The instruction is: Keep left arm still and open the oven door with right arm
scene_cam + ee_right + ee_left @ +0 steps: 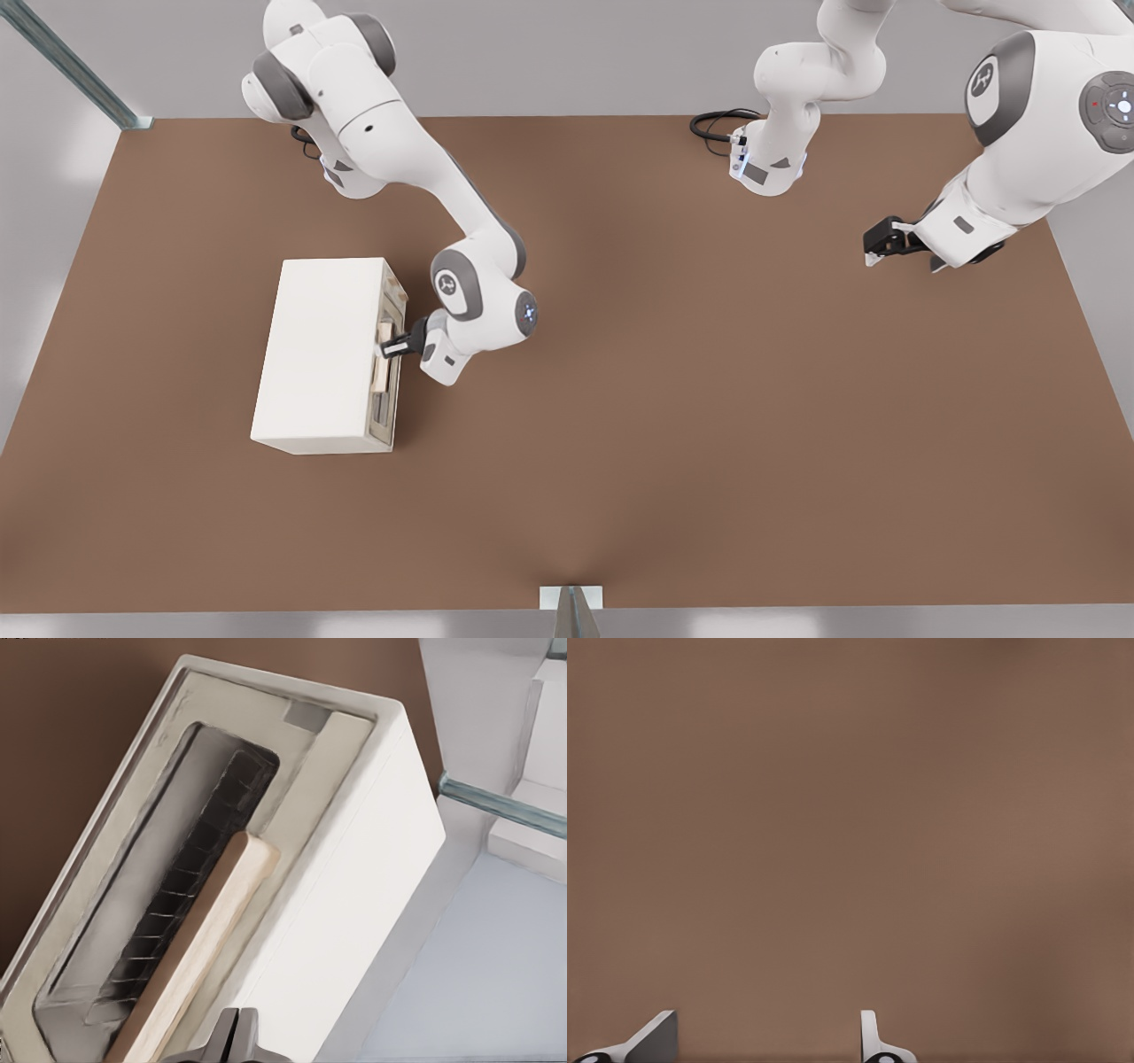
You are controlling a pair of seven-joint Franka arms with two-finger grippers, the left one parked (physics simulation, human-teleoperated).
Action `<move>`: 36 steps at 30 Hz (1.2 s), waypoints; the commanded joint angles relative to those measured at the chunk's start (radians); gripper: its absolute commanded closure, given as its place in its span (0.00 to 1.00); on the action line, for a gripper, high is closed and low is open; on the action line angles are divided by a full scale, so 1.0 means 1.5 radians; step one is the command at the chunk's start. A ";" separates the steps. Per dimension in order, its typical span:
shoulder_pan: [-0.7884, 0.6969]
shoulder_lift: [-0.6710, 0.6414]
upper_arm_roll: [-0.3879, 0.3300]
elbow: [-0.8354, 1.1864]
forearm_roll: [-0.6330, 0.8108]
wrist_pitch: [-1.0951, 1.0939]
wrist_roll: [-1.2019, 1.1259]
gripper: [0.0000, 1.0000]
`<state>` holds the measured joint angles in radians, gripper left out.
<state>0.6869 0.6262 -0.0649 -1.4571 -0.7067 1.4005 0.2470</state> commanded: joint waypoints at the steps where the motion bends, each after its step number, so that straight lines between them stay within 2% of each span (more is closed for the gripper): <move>1: -0.001 0.005 -0.001 0.000 -0.001 0.001 0.200 0.79; 36: 0.010 0.026 0.003 0.004 0.006 0.001 0.201 0.79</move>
<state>0.7001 0.6669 -0.0609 -1.4548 -0.7001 1.4020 0.5080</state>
